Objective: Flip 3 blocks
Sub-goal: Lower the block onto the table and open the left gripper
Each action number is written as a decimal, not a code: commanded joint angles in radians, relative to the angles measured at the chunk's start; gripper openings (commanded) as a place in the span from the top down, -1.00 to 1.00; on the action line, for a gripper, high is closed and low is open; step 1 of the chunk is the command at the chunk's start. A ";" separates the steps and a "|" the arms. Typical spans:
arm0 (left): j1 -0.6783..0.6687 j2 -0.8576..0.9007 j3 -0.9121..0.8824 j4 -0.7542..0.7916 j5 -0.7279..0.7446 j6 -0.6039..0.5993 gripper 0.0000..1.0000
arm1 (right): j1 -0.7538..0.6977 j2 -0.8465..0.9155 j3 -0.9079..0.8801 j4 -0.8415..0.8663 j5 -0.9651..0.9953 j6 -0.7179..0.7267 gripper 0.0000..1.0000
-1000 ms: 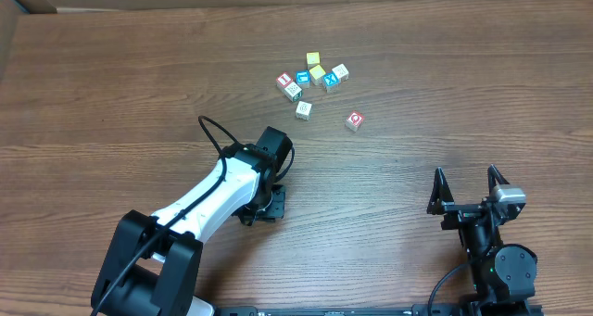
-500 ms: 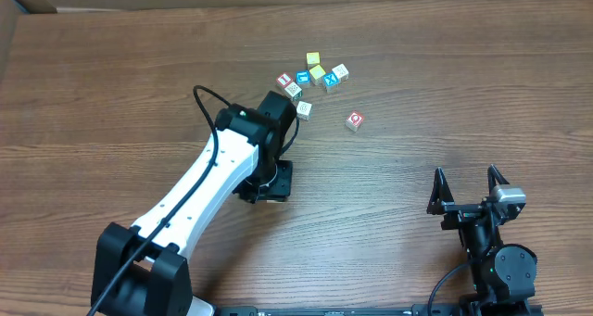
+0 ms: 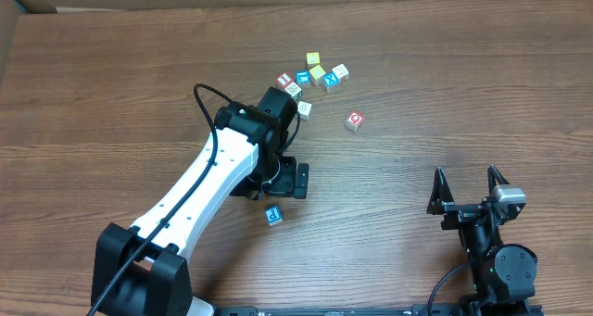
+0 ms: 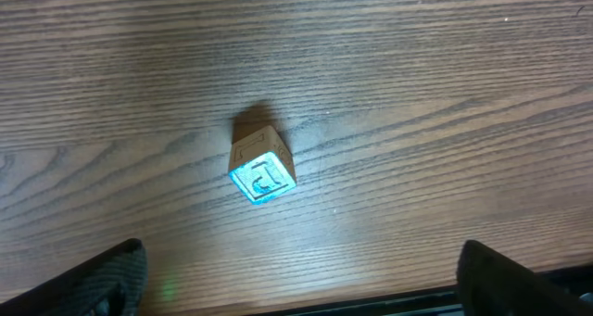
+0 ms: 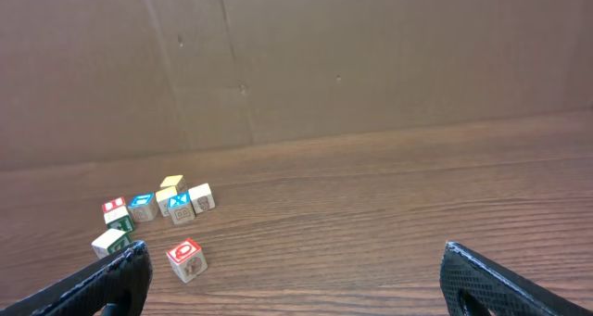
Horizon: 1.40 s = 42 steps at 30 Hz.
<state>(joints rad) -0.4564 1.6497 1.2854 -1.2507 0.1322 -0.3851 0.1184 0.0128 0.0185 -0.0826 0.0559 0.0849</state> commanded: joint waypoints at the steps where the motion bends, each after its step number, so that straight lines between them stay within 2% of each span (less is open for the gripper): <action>1: 0.003 -0.009 -0.010 0.003 0.014 0.004 -0.90 | -0.003 -0.010 -0.011 0.005 0.002 -0.003 -1.00; 5: 0.003 -0.009 -0.056 0.014 0.015 0.000 -0.70 | -0.003 -0.010 -0.011 0.005 0.002 -0.003 -1.00; 7: 0.003 -0.009 -0.090 0.022 0.015 -0.014 -0.41 | -0.003 -0.010 -0.011 0.005 0.002 -0.003 -1.00; 8: 0.003 -0.009 -0.114 0.027 0.014 -0.015 0.31 | -0.003 -0.010 -0.011 0.005 0.002 -0.003 -1.00; 9: 0.003 -0.009 -0.128 0.029 0.013 -0.015 0.92 | -0.003 -0.010 -0.011 0.005 0.002 -0.003 -1.00; 19: 0.055 -0.009 -0.225 0.077 -0.146 -0.117 0.91 | -0.003 -0.010 -0.011 0.005 0.002 -0.003 -1.00; 23: 0.055 -0.009 -0.293 0.156 -0.107 -0.143 0.90 | -0.003 -0.010 -0.011 0.005 0.002 -0.003 -1.00; 28: 0.055 -0.009 -0.366 0.255 0.005 -0.143 0.69 | -0.003 -0.010 -0.011 0.005 0.002 -0.003 -1.00; 37: 0.055 -0.009 -0.392 0.341 0.049 -0.147 0.72 | -0.003 -0.010 -0.011 0.005 0.002 -0.003 -1.00; 42: 0.055 -0.009 -0.392 0.381 0.106 -0.146 0.84 | -0.003 -0.010 -0.011 0.005 0.002 -0.003 -1.00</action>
<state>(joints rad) -0.4038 1.6497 0.9016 -0.8852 0.1806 -0.5232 0.1184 0.0128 0.0185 -0.0826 0.0563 0.0845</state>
